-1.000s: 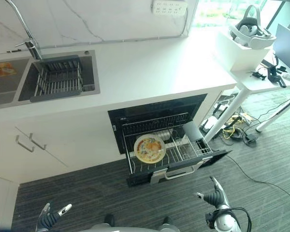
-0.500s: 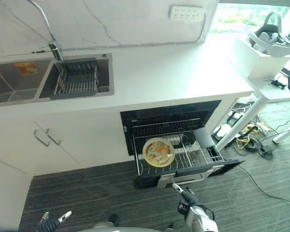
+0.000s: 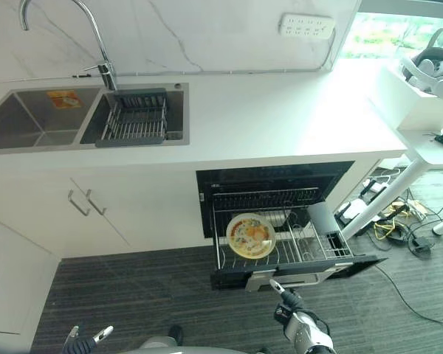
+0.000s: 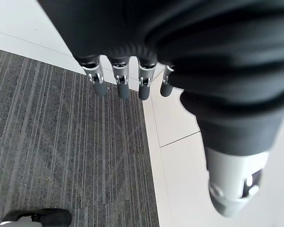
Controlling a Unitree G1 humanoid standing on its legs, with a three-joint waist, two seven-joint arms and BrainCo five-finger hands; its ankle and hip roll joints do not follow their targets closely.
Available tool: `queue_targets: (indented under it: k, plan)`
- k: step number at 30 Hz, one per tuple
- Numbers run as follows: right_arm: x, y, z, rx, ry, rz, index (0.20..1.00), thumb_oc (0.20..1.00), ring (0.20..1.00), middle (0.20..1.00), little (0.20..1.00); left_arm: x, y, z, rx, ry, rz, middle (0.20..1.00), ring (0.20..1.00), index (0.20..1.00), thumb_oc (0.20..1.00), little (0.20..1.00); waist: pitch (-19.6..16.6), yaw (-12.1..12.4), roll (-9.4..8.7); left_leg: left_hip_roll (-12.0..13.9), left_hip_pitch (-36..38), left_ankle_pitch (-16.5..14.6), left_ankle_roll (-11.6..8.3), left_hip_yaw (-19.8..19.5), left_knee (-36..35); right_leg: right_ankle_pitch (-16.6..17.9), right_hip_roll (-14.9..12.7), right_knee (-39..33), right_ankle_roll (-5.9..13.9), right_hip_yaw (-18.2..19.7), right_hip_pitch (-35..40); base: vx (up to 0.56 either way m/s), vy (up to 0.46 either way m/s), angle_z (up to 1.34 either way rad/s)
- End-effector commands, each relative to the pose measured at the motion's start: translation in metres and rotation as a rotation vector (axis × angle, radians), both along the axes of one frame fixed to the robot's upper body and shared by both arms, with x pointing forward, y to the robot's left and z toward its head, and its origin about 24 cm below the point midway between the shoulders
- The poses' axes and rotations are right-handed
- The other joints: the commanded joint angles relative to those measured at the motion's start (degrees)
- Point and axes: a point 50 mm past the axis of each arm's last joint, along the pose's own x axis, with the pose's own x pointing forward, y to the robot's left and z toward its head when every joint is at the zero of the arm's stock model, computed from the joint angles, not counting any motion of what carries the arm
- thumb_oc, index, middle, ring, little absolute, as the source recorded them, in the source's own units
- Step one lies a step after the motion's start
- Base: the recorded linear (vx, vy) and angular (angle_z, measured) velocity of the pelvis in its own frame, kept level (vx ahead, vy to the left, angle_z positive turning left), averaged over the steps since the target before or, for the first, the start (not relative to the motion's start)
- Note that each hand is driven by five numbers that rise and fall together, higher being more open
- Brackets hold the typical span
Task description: Place the dishes in the dishwasher.
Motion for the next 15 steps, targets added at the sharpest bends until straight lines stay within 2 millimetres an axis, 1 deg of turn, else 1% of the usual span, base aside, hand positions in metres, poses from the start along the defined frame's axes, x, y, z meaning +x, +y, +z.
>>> queue_targets:
  k: [1, 4, 7, 8, 9, 13, 15]
  plan:
    - [0.031, -0.017, 0.017, -0.058, -0.099, -0.024, 1.000, 1.000, 1.000, 1.000, 1.000, 0.022, -0.002, 0.003, 0.013, -0.077, -0.035, 1.000, 1.000, 1.000, 1.000, 1.000, 1.0, 2.7, 2.37, 1.2, 1.3, -4.1, 0.35, 2.7, 0.4, -3.4, -1.8, 4.7, 1.34, -0.7, -2.2, 0.02, -0.002, 0.06]
    - [0.035, -0.021, 0.019, -0.073, -0.104, -0.034, 1.000, 1.000, 1.000, 1.000, 1.000, 0.024, -0.002, 0.003, 0.011, -0.081, -0.041, 1.000, 1.000, 1.000, 1.000, 1.000, 1.2, 3.4, 2.57, 1.1, 1.1, -4.0, 0.30, 1.9, 0.4, -3.4, -1.9, 4.7, 1.41, -1.1, -2.1, 0.02, 0.010, 0.17]
    - [0.046, -0.033, 0.027, -0.092, -0.130, -0.067, 1.000, 1.000, 1.000, 1.000, 1.000, 0.024, -0.004, 0.002, 0.014, -0.065, -0.060, 1.000, 1.000, 1.000, 1.000, 1.000, 1.5, 4.6, 3.09, 0.8, 0.7, -3.7, 0.19, 0.7, 0.4, -3.4, -2.5, 4.9, 1.49, -2.1, -1.8, 0.05, 0.036, 0.14]
    - [0.052, -0.038, 0.032, -0.102, -0.148, -0.080, 1.000, 1.000, 1.000, 1.000, 1.000, 0.024, -0.005, 0.002, 0.015, -0.058, -0.065, 1.000, 1.000, 1.000, 1.000, 1.000, 1.7, 5.3, 3.48, 0.5, 0.2, -3.5, 0.15, 0.1, 0.4, -3.3, -2.8, 5.1, 1.60, -2.6, -2.0, 0.05, 0.090, 0.28]
    - [0.060, -0.046, 0.039, -0.111, -0.173, -0.103, 1.000, 1.000, 1.000, 1.000, 1.000, 0.024, -0.007, 0.001, 0.010, -0.056, -0.067, 1.000, 1.000, 1.000, 1.000, 1.000, 2.1, 5.9, 4.26, 0.2, -0.5, -3.2, 0.08, -0.7, 0.4, -3.3, -3.4, 5.4, 1.72, -2.9, -2.4, 0.04, 0.098, 0.27]
    - [0.072, -0.058, 0.051, -0.145, -0.210, -0.124, 1.000, 1.000, 1.000, 1.000, 1.000, 0.025, -0.009, 0.000, 0.005, -0.052, -0.076, 1.000, 1.000, 1.000, 1.000, 1.000, 2.7, 6.9, 5.45, -0.5, -1.7, -2.7, 0.06, -1.4, 0.4, -3.1, -4.6, 5.8, 1.97, -3.5, -2.9, 0.03, 0.089, 0.20]
    - [0.078, -0.067, 0.059, -0.169, -0.230, -0.137, 1.000, 1.000, 1.000, 1.000, 1.000, 0.024, -0.009, 0.000, 0.003, -0.049, -0.084, 1.000, 1.000, 1.000, 1.000, 1.000, 3.1, 7.5, 6.29, -1.0, -2.5, -2.4, -0.01, -1.5, 0.4, -2.8, -5.9, 6.5, 2.08, -4.5, -3.1, 0.07, 0.101, 0.11]
